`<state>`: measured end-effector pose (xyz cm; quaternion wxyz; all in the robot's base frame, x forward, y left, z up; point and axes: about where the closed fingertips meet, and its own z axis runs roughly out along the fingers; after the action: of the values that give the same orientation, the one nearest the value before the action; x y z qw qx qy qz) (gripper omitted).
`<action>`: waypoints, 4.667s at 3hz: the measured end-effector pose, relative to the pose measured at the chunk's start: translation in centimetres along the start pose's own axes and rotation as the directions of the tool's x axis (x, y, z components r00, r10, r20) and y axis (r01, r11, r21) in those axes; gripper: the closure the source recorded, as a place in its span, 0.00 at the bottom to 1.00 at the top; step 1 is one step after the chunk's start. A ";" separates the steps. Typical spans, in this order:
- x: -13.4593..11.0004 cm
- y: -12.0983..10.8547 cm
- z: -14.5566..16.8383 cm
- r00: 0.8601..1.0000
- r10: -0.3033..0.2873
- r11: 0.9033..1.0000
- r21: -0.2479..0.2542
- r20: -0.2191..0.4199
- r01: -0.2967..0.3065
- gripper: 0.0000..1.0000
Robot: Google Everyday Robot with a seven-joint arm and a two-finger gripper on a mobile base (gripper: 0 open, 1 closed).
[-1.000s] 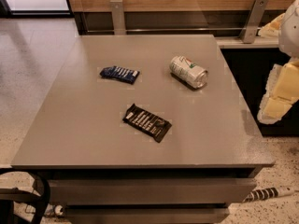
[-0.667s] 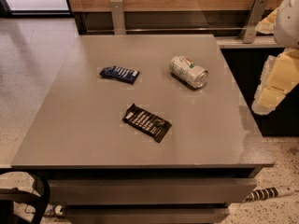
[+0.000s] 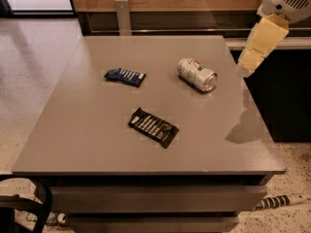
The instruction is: Place 7up can upright
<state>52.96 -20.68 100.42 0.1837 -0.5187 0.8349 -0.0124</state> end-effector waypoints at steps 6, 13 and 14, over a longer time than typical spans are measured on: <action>-7.3 -6.8 14.9 0.927 0.352 0.916 -0.155 -0.131 -0.370 0.00; -7.6 -5.4 23.4 0.888 0.382 0.889 -0.161 -0.254 -0.429 0.78; -7.7 -5.4 23.4 0.889 0.383 0.889 -0.160 -0.251 -0.428 0.98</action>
Offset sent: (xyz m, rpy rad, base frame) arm 0.1051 0.0425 -0.0504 0.1701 0.2030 -0.2682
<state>68.19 -12.47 82.00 0.0361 -0.3440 0.9364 0.0597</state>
